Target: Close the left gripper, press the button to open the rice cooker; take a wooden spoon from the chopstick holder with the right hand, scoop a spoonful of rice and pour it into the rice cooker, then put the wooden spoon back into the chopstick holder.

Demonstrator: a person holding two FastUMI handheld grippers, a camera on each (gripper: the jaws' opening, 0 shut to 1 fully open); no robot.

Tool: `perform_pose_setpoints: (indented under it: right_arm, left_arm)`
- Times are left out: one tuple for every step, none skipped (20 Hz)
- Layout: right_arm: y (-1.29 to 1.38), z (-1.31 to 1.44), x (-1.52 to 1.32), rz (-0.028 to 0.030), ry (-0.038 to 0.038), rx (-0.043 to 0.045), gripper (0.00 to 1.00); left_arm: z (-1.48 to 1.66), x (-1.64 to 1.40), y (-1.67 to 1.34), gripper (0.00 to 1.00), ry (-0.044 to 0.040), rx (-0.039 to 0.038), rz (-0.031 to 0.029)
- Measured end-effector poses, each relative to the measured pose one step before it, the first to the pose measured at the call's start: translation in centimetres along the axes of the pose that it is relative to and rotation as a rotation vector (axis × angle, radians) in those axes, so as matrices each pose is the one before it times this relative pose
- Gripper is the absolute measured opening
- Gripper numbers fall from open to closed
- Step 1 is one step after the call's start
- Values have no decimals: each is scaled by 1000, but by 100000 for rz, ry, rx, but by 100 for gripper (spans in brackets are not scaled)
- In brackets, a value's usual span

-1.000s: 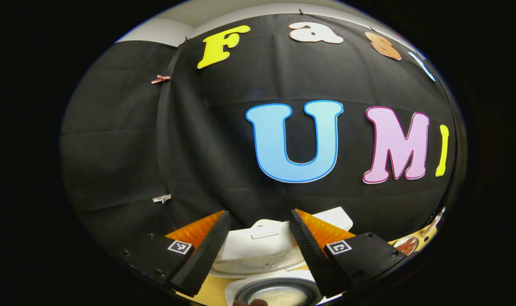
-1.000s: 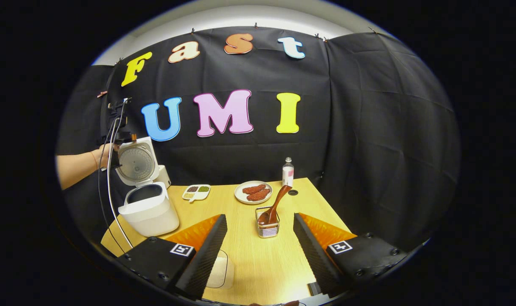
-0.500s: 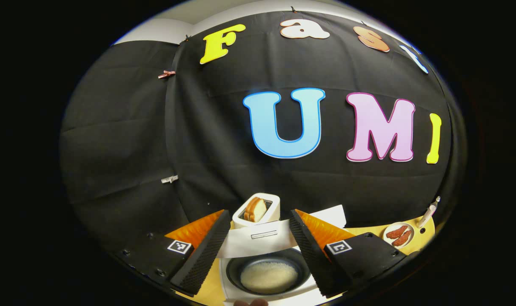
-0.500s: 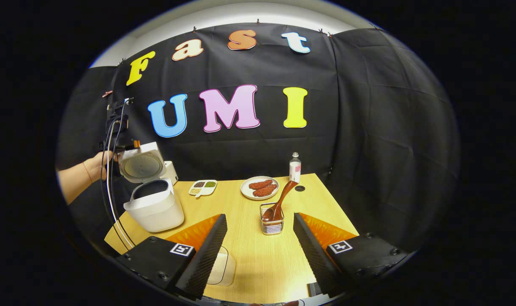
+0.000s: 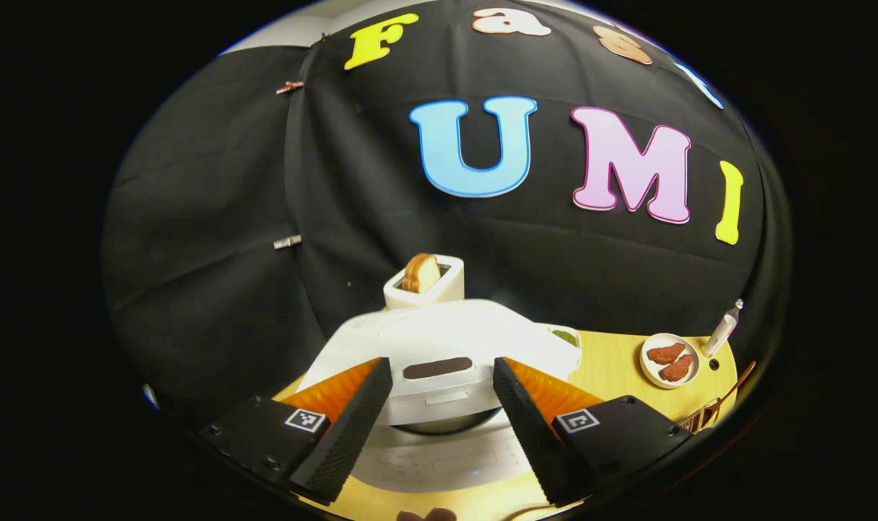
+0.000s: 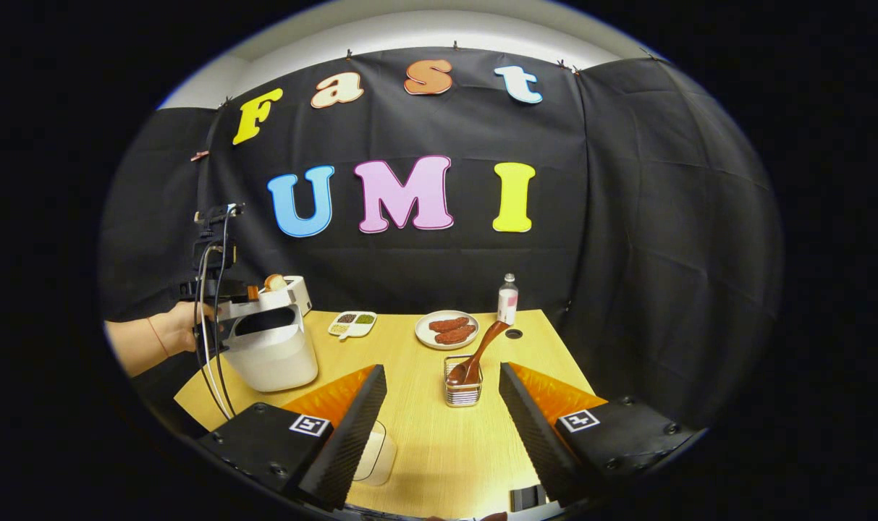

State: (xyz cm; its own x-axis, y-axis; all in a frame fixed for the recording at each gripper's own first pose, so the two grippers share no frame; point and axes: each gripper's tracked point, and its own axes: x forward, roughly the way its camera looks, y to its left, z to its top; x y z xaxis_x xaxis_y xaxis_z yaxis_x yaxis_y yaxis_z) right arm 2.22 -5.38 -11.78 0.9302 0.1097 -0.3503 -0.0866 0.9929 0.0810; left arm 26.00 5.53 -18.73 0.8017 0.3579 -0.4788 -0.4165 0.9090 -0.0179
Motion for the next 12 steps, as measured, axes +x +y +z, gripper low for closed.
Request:
perform_pose_setpoints:
  right_arm:
    - [-168,-187,-352,-380,201,378,99]
    - [-248,-40,-403,-555,-153,259,99]
    - [-302,-136,-371,-502,-21,7,99]
    - [-348,-289,-190,-743,232,-290,99]
    - [-453,-228,-214,-920,149,38,99]
    - [-225,-126,-292,-655,238,554,99]
    - [-336,-214,-229,-914,148,826,99]
    - [-239,-188,-146,-741,185,1003,99]
    - [-236,-261,-196,-518,392,938,99]
    - [-96,-253,-69,-211,394,708,98]
    - [-56,-261,-78,-250,339,359,99]
    - [-68,-210,-14,-252,298,282,99]
  left_arm:
    - [-1023,110,-224,100,2356,-148,-49]
    - [-686,253,-75,100,1395,578,137]
    - [-641,137,-101,100,1731,446,21]
    - [-740,250,-66,100,2465,-180,-94]
    - [-881,340,36,100,2365,-1238,-353]
    - [-628,297,76,100,2336,-1933,-658]
    - [-434,292,-31,100,2092,-1928,-688]
    - [-177,252,-44,100,1229,292,-271]
    - [-443,220,57,100,2143,1129,227]
    - [-346,277,42,100,2413,1955,239]
    - [113,413,-111,100,-444,953,11]
    - [-203,301,-193,100,1286,-270,369]
